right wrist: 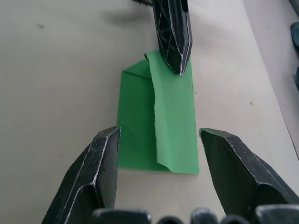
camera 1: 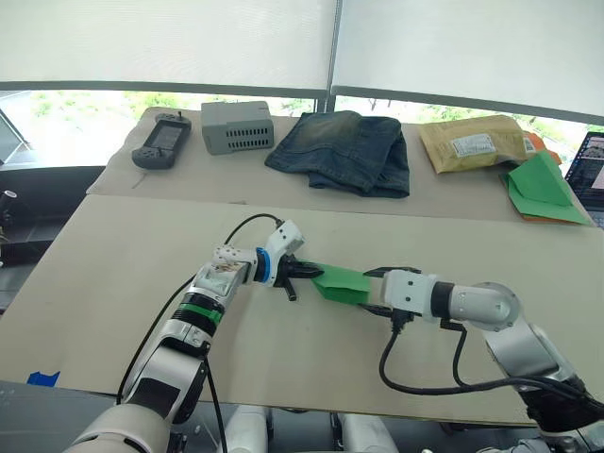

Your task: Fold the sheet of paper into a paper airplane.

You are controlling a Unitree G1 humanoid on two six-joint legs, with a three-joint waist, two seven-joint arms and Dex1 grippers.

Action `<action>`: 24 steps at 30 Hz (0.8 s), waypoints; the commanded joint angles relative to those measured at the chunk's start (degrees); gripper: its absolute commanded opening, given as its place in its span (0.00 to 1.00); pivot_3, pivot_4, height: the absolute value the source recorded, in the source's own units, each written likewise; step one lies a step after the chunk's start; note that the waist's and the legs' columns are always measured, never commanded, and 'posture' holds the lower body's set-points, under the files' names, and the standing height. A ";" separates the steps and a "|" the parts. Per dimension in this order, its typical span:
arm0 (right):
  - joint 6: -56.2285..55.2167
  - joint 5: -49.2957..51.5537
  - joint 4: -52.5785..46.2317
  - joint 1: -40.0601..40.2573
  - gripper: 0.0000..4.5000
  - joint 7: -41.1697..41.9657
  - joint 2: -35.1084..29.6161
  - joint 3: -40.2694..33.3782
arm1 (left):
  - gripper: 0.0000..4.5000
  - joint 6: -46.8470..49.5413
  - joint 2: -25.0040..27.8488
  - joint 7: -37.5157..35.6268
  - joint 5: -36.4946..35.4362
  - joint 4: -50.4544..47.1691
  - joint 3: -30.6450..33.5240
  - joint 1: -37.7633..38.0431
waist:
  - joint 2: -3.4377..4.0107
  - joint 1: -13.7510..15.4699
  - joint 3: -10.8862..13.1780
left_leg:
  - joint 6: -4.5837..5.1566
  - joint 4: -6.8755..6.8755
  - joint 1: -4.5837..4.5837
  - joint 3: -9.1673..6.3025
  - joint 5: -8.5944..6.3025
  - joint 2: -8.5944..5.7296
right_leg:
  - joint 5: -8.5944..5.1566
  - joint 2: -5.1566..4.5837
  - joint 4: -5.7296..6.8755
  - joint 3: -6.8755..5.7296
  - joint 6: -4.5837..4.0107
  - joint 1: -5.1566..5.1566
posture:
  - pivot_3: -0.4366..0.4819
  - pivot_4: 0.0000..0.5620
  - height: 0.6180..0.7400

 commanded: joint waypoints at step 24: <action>15.90 14.04 28.70 -21.33 0.01 14.66 4.59 0.73 | 0.00 0.56 2.66 2.97 2.95 -3.54 0.45 7.16 | 0.07 -1.43 -0.04 | 0.05 -0.02 0.03 0.02 -0.03 0.11 | 0.26 0.13 0.02 0.08 -0.44 -0.02 | 0.48 0.27 1.00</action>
